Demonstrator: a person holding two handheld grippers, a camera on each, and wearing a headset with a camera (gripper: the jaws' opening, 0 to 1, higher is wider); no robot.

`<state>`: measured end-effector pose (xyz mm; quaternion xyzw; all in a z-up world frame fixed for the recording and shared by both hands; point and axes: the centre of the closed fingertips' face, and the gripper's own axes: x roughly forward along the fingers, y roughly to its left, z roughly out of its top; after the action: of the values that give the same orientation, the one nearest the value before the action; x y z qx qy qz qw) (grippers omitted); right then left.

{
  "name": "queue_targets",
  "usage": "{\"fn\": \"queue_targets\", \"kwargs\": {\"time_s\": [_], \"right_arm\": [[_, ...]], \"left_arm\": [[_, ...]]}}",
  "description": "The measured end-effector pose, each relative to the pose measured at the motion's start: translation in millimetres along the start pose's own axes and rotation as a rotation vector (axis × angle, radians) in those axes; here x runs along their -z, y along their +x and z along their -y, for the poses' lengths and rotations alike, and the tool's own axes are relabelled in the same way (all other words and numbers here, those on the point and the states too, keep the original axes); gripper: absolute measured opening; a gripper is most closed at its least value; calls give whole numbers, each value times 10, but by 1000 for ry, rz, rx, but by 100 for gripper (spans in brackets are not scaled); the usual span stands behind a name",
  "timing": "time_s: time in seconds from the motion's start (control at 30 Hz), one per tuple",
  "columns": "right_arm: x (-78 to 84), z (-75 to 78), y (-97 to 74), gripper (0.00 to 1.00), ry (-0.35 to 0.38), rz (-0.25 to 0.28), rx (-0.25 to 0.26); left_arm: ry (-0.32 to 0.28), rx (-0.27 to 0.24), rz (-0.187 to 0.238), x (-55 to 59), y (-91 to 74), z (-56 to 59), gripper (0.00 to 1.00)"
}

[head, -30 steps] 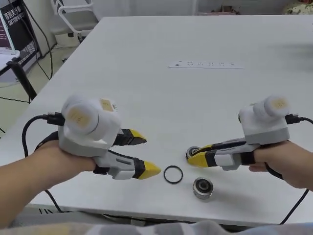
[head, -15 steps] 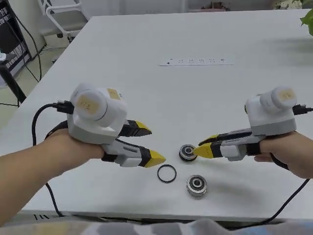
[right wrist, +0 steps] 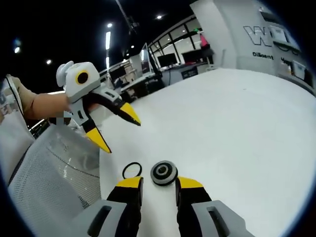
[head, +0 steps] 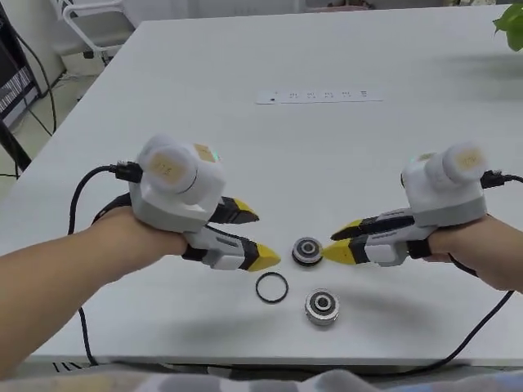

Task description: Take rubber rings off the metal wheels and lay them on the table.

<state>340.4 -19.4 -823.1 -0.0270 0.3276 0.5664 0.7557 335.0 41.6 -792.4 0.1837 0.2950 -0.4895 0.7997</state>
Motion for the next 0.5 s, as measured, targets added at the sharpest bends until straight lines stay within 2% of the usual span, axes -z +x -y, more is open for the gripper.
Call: {"fn": "queue_targets", "kwargs": {"time_s": [0.5], "right_arm": [[122, 69, 119, 25, -83, -47, 6]], "left_arm": [[-4, 30, -24, 42, 247, -61, 40]]}}
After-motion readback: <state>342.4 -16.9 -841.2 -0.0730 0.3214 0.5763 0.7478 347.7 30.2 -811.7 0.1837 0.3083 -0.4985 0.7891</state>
